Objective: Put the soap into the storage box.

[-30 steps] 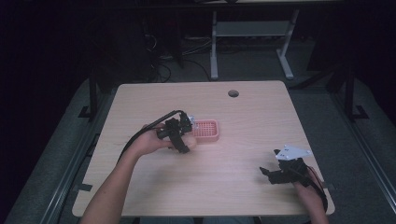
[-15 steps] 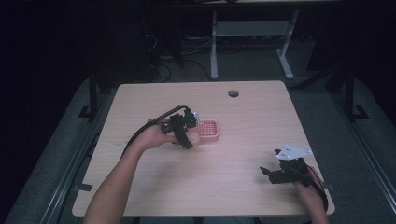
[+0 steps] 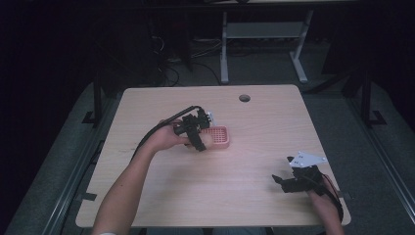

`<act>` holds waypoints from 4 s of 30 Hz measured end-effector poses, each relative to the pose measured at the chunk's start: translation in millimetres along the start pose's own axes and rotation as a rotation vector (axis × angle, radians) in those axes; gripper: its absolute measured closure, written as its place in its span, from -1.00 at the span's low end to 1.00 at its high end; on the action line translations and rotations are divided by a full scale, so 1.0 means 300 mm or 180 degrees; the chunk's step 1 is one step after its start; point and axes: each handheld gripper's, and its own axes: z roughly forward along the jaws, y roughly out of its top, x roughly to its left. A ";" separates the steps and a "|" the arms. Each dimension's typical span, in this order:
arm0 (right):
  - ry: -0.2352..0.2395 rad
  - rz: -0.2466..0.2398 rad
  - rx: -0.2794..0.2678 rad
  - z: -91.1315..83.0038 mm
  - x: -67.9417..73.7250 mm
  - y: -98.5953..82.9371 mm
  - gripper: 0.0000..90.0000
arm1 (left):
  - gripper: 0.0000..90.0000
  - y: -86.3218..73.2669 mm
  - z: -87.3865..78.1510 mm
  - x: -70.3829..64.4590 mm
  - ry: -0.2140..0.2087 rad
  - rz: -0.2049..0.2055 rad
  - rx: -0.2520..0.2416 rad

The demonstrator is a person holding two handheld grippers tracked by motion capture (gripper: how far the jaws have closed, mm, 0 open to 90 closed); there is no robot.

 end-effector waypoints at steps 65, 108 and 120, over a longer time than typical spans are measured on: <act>-0.0011 0.0090 -0.0072 -0.010 -0.021 -0.008 -0.69 | -0.30 0.174 0.136 0.125 -0.0048 -0.0032 0.0150; -0.0005 0.0095 -0.0065 -0.007 -0.015 -0.003 -0.69 | -0.40 0.166 0.087 0.056 0.0039 0.0166 0.0072; -0.0012 0.0063 -0.0035 -0.004 -0.014 -0.003 -0.69 | -0.40 0.087 0.048 0.030 0.0056 0.0091 -0.0046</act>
